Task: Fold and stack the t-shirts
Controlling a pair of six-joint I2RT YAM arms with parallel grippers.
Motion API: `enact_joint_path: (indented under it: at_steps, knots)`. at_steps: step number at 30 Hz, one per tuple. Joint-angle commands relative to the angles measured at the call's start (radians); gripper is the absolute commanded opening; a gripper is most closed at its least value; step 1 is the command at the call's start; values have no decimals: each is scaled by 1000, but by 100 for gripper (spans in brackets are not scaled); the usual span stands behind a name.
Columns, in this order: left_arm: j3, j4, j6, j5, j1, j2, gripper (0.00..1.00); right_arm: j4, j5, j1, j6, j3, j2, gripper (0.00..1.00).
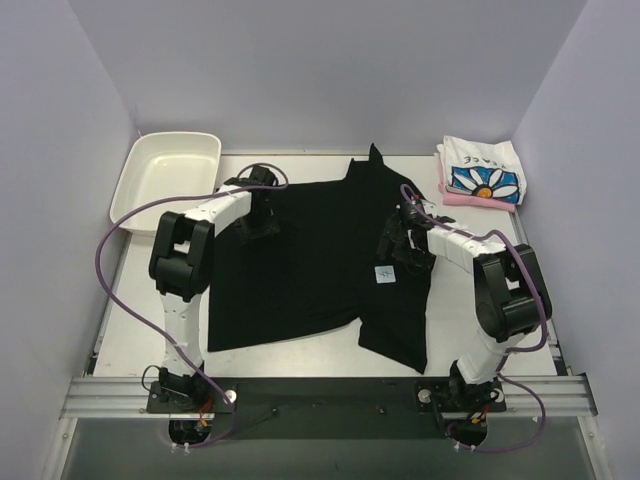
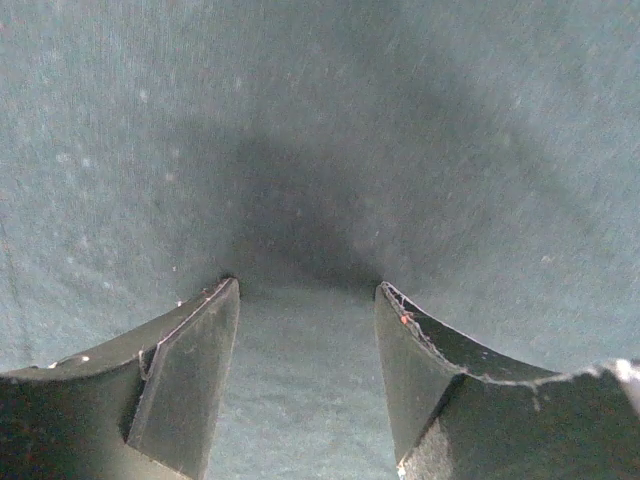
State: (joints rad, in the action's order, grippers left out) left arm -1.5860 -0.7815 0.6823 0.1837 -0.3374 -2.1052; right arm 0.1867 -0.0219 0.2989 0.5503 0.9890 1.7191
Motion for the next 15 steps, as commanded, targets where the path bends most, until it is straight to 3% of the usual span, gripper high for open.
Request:
enact_joint_path:
  at_steps: [1,6,15]
  knots:
    - [-113,-25,-24,36,14,-85,66,103,-16,-47,31,-58,1,100]
    - [-242,-59,-44,88,20,-170,66,106,-16,-70,45,-92,-29,100]
    - [-552,-160,-69,56,63,-369,66,122,10,-104,57,-55,-21,100]
